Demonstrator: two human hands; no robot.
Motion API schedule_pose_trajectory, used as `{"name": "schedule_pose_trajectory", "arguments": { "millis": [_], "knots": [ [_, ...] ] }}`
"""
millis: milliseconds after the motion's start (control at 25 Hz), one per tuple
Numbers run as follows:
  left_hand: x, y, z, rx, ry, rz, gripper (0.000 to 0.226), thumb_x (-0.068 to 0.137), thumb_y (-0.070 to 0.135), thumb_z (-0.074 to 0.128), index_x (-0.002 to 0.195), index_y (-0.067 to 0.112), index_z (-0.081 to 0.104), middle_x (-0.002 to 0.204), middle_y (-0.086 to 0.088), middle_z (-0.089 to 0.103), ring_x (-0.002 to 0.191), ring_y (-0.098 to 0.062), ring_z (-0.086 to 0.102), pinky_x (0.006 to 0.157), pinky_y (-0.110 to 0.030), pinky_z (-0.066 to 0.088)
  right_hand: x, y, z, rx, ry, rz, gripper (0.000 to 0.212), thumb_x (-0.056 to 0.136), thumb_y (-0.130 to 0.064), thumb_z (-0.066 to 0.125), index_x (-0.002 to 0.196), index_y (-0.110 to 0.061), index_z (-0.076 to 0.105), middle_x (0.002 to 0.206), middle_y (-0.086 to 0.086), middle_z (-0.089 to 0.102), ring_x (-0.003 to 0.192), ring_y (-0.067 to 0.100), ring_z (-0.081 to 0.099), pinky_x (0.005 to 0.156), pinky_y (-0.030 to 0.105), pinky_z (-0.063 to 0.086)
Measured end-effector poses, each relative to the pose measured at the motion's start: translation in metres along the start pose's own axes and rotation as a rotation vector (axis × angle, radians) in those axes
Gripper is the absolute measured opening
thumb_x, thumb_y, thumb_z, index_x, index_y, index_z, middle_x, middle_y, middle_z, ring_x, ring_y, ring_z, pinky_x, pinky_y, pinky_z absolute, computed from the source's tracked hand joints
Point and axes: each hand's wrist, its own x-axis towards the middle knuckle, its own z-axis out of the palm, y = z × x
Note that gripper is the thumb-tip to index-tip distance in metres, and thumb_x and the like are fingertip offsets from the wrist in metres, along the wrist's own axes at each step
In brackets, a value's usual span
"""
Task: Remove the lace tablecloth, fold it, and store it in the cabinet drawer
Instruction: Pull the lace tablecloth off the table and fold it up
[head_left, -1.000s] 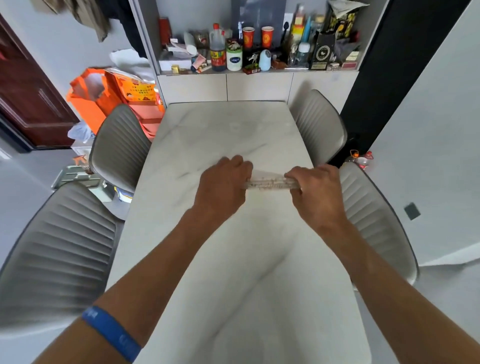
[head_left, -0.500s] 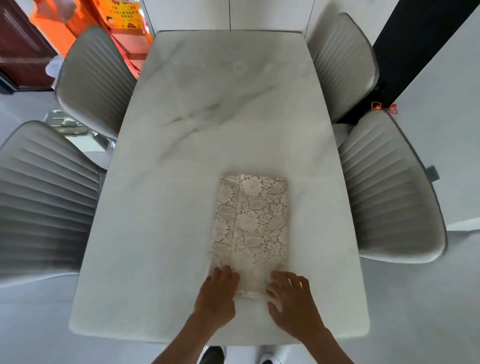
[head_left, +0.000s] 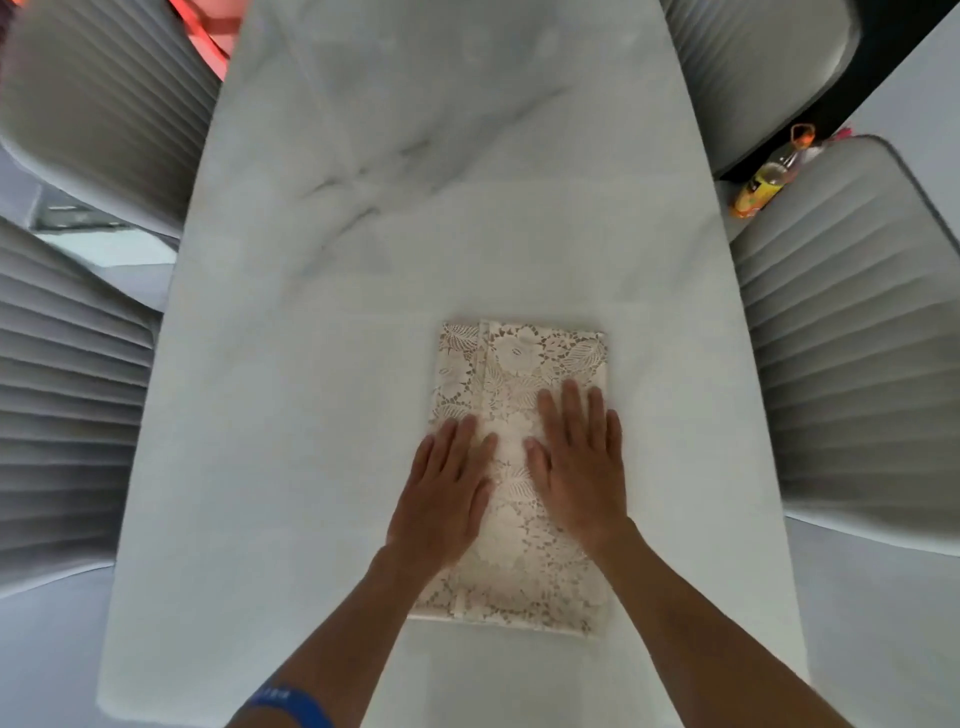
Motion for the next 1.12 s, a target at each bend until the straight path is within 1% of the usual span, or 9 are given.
{"name": "schedule_pose_trajectory", "arguments": {
  "millis": [160,320,480,760,880,960,1000,1080,1120],
  "knots": [
    [-0.001,-0.014,0.025,-0.022,0.033,0.006,0.056,0.102,0.033,0.027,0.155,0.020,0.018,0.164,-0.010,0.011,0.151,-0.028,0.008,0.121,-0.046,0.015,0.006,0.000,0.027,-0.019,0.060,-0.010,0.066,0.101,-0.052,0.032,0.157,-0.020,0.017,0.165,0.012,0.011,0.152,0.038,0.003,0.120,0.056,0.013],
    [-0.001,-0.012,0.025,-0.038,0.017,-0.001,0.057,0.101,0.033,0.030,0.155,0.019,0.020,0.163,-0.012,0.013,0.150,-0.030,0.010,0.120,-0.049,0.019,0.006,0.002,0.026,-0.030,0.057,0.008,0.070,0.099,-0.056,0.034,0.157,-0.021,0.018,0.166,0.011,0.010,0.152,0.037,0.003,0.119,0.058,0.017],
    [0.000,-0.014,0.026,-0.041,-0.005,0.006,0.056,0.101,0.034,0.026,0.155,0.019,0.019,0.164,-0.012,0.011,0.150,-0.031,0.010,0.120,-0.050,0.018,0.008,0.001,0.026,-0.041,0.047,-0.004,0.073,0.097,-0.058,0.036,0.157,-0.020,0.020,0.165,0.012,0.011,0.152,0.038,0.005,0.118,0.059,0.017],
    [0.000,-0.014,0.022,-0.037,-0.026,-0.006,0.057,0.101,0.034,0.023,0.156,0.022,0.014,0.165,-0.008,0.007,0.151,-0.027,0.004,0.121,-0.048,0.012,0.008,0.002,0.030,-0.055,0.043,-0.008,0.078,0.095,-0.066,0.033,0.157,-0.022,0.016,0.166,0.010,0.009,0.152,0.037,0.002,0.120,0.057,0.012],
    [-0.012,-0.005,0.013,-0.075,-0.032,-0.100,0.054,0.102,0.035,0.021,0.156,0.027,0.014,0.165,-0.002,0.005,0.152,-0.023,0.000,0.122,-0.046,0.008,0.007,0.002,0.021,-0.028,-0.012,0.001,0.076,0.096,-0.066,0.029,0.158,-0.025,0.011,0.167,0.007,0.002,0.152,0.034,-0.003,0.121,0.055,0.008],
    [-0.037,0.005,0.005,-0.096,-0.049,-0.195,0.053,0.102,0.034,0.029,0.154,0.026,0.021,0.164,-0.002,0.012,0.151,-0.023,0.006,0.120,-0.048,0.015,-0.015,0.002,0.012,-0.001,-0.059,0.013,0.073,0.097,-0.062,0.030,0.157,-0.026,0.012,0.167,0.007,0.001,0.152,0.032,-0.004,0.121,0.056,0.007],
    [-0.051,0.010,0.001,-0.073,-0.055,-0.195,0.053,0.101,0.031,0.040,0.152,0.022,0.030,0.162,-0.005,0.021,0.150,-0.026,0.015,0.118,-0.051,0.022,-0.037,0.001,0.010,-0.001,-0.059,-0.002,0.070,0.097,-0.058,0.034,0.157,-0.024,0.018,0.166,0.009,0.005,0.152,0.033,0.001,0.121,0.057,0.010],
    [-0.085,0.020,-0.003,-0.049,-0.064,-0.107,0.052,0.089,0.015,0.065,0.139,0.013,0.052,0.151,-0.011,0.043,0.141,-0.031,0.036,0.110,-0.054,0.037,-0.100,0.001,0.009,0.009,-0.048,-0.133,0.067,0.093,-0.054,0.045,0.150,-0.020,0.037,0.163,0.012,0.022,0.150,0.036,0.019,0.117,0.059,0.023],
    [-0.102,0.023,-0.002,-0.081,-0.078,-0.050,0.051,0.084,0.008,0.069,0.134,0.011,0.057,0.147,-0.012,0.048,0.138,-0.033,0.041,0.106,-0.053,0.043,-0.134,0.004,0.012,0.006,-0.062,-0.217,0.068,0.089,-0.053,0.050,0.147,-0.018,0.044,0.161,0.013,0.028,0.147,0.037,0.026,0.113,0.059,0.031]
  ]
}}
